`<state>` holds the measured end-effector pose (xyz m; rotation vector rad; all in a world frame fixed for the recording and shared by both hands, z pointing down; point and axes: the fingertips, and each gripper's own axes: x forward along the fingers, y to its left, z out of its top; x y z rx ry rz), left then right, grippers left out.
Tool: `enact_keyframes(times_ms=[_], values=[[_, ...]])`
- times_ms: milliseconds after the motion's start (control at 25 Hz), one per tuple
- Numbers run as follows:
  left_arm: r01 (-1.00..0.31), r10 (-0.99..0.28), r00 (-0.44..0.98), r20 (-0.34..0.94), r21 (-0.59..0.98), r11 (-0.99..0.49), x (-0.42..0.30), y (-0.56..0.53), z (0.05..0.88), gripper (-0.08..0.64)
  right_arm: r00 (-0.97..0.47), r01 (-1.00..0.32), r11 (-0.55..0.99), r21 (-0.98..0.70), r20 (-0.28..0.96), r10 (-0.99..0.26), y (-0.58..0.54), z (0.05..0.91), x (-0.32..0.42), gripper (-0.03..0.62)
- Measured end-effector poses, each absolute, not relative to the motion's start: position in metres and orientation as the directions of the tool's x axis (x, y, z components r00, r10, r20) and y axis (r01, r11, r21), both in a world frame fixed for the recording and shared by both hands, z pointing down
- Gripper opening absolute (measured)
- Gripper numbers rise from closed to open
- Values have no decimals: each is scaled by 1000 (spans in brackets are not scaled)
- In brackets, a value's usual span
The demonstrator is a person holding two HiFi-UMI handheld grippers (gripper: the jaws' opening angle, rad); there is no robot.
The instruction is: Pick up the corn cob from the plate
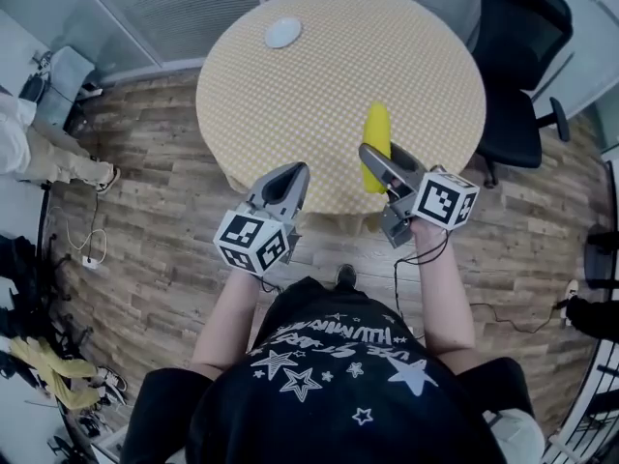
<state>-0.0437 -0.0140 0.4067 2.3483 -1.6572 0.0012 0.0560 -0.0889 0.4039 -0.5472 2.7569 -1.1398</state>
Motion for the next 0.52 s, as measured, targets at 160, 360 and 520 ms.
enact_keyframes(times_ms=[160,360,520], values=[[-928,-928,344,140,199,-314,-46,3,401,12,-931,-280,664,-694,28,-364,-75,400,52,268],[-932,-935,333,125,193,-306,-63,34,390,11,-918,-318,643,-696,59,-391,-53,395,41,268],[-938,-940,320,119,179,-297,-83,48,377,12,-911,-338,639,-691,69,-408,-42,384,31,268]])
